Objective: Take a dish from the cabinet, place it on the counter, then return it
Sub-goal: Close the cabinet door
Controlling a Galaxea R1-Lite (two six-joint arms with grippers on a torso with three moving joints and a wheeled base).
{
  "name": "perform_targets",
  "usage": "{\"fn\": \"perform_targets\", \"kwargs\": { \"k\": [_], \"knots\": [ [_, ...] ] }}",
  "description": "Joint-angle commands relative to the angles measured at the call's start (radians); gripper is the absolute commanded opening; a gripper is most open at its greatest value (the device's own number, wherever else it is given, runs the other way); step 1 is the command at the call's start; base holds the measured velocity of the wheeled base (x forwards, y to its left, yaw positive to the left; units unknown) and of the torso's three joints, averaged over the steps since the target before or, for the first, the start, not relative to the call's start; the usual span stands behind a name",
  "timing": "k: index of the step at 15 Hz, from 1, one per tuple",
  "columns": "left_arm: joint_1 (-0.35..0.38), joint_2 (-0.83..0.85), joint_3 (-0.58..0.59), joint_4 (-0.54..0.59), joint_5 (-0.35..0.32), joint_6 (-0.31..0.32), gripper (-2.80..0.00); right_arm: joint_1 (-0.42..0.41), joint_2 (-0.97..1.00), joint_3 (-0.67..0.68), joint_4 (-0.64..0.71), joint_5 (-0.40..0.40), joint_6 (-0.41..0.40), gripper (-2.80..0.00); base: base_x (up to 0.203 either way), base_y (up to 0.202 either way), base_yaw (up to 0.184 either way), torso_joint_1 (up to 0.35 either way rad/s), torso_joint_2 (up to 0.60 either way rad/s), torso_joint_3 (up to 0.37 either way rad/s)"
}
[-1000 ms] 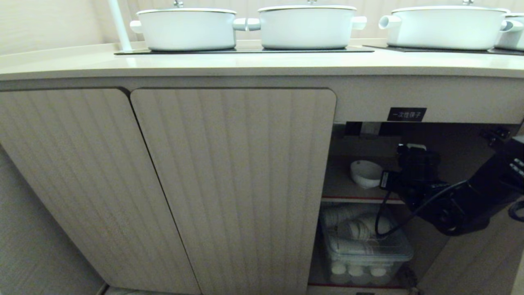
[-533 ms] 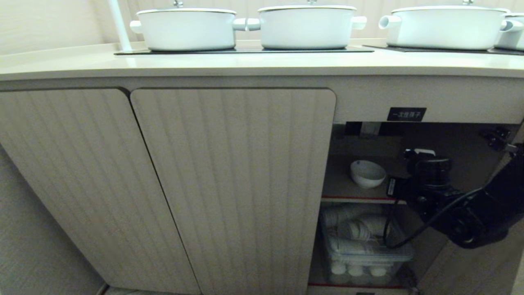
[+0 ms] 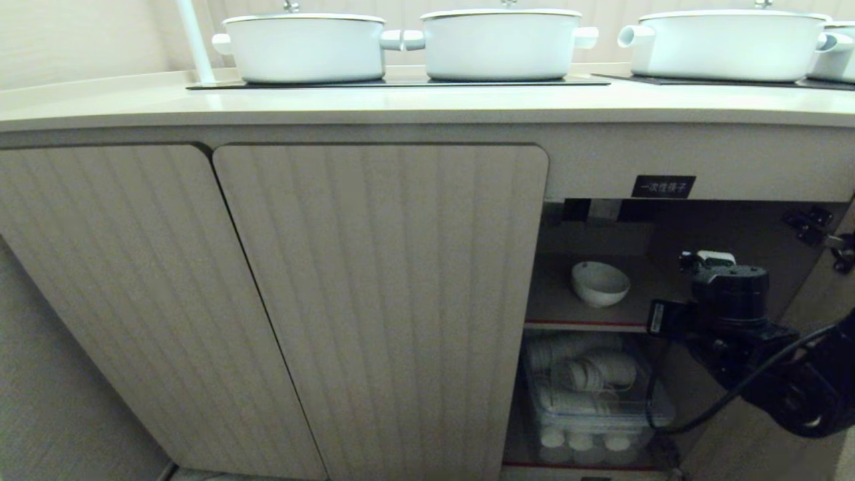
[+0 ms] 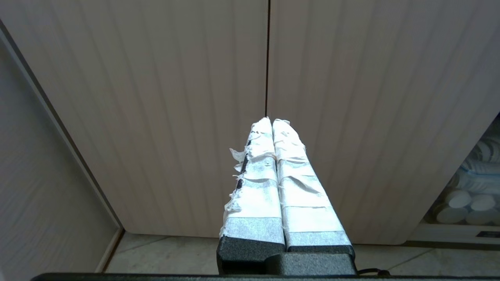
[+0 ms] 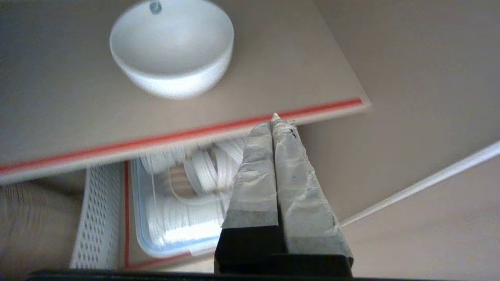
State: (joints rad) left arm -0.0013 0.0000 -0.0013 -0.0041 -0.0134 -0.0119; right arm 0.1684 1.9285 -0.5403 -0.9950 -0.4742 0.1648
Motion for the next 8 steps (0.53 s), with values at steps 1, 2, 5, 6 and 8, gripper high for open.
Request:
{"fn": "perform_targets", "kwargs": {
  "k": [1, 2, 5, 6, 8],
  "knots": [
    [0.0, 0.0, 0.001, -0.001, 0.0, 0.0, -2.8, 0.003, -0.051, 0.057, -0.013, -0.001, -0.007, -2.8, 0.0, 0.0, 0.0, 0.0, 0.0, 0.0],
    [0.0, 0.0, 0.0, -0.001, 0.0, 0.0, -2.8, 0.003, -0.077, 0.092, -0.022, 0.007, -0.012, -2.8, 0.0, 0.0, 0.0, 0.0, 0.0, 0.0],
    [0.0, 0.0, 0.0, -0.001, 0.0, 0.0, -2.8, 0.003, -0.141, 0.164, -0.038, 0.014, -0.023, -2.8, 0.0, 0.0, 0.0, 0.0, 0.0, 0.0],
    [0.001, 0.0, 0.0, -0.001, 0.0, 0.0, -2.8, 0.004, -0.163, 0.191, -0.04, 0.014, -0.034, -2.8, 0.0, 0.0, 0.0, 0.0, 0.0, 0.0],
    [0.0, 0.0, 0.0, -0.001, 0.0, 0.0, -2.8, 0.013, -0.206, 0.255, -0.042, 0.014, -0.039, -2.8, 0.0, 0.0, 0.0, 0.0, 0.0, 0.0]
  ]
}}
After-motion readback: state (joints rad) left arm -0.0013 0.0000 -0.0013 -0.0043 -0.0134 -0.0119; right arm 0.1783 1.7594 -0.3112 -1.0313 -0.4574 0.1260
